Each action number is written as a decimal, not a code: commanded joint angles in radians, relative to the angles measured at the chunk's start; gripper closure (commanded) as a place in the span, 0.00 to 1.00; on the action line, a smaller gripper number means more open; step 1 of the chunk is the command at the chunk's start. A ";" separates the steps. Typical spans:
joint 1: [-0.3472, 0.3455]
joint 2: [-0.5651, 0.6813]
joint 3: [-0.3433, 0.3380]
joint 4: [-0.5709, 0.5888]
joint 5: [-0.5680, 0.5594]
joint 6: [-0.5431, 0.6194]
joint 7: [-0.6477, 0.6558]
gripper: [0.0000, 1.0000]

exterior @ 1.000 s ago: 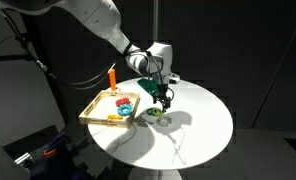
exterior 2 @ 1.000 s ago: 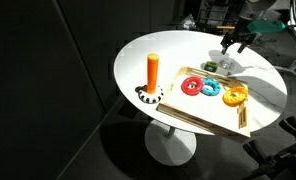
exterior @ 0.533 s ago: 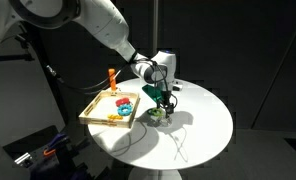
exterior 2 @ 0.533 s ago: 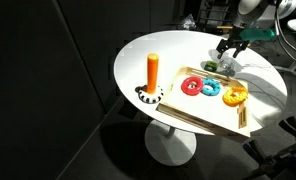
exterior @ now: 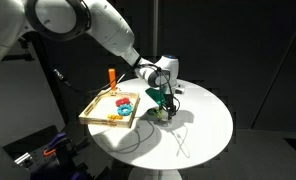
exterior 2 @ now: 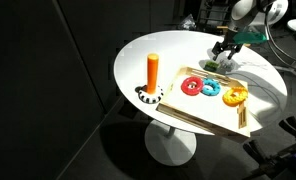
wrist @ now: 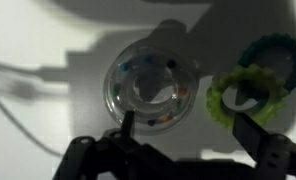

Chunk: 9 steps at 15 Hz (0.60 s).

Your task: Put the dark green ring on the tray

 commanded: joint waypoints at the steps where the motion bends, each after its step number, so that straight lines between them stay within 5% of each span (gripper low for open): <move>1: -0.021 0.041 0.022 0.068 0.025 -0.036 -0.021 0.00; 9: -0.007 0.031 0.010 0.076 0.019 -0.082 0.005 0.00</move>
